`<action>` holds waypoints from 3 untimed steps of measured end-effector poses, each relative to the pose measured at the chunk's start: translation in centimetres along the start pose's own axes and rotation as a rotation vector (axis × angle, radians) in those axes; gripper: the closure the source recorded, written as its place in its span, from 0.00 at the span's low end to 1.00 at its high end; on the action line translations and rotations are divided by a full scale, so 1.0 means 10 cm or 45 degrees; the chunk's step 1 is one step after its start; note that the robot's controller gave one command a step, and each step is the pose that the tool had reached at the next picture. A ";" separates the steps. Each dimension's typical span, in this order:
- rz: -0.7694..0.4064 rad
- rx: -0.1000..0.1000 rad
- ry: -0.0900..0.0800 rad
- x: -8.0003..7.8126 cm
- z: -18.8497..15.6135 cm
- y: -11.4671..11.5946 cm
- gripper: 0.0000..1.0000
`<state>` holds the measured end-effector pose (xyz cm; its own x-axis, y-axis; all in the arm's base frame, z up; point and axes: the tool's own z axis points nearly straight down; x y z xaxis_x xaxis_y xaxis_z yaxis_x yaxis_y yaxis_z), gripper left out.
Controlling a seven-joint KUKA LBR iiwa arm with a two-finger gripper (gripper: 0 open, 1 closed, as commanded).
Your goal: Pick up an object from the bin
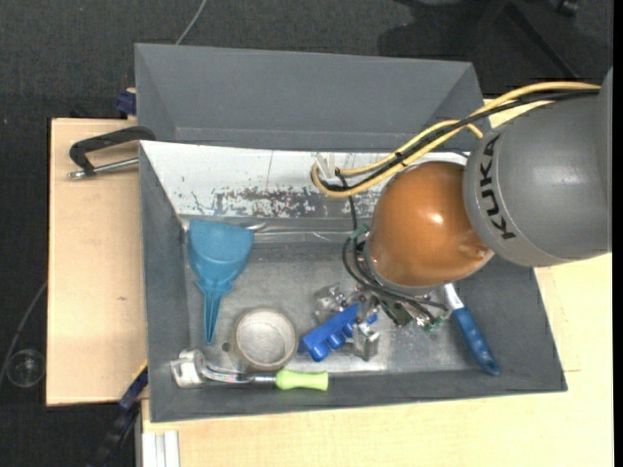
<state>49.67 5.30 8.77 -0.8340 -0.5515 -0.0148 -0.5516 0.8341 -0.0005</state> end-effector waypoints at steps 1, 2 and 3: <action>0.000 -0.003 0.003 0.00 -0.17 0.01 1.00; 0.000 0.000 -0.003 -0.01 -0.33 0.00 1.00; 0.000 0.001 -0.007 -0.02 -0.44 0.00 1.00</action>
Offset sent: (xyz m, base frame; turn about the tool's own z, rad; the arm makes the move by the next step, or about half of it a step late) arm 0.0001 0.0000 0.0569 0.0000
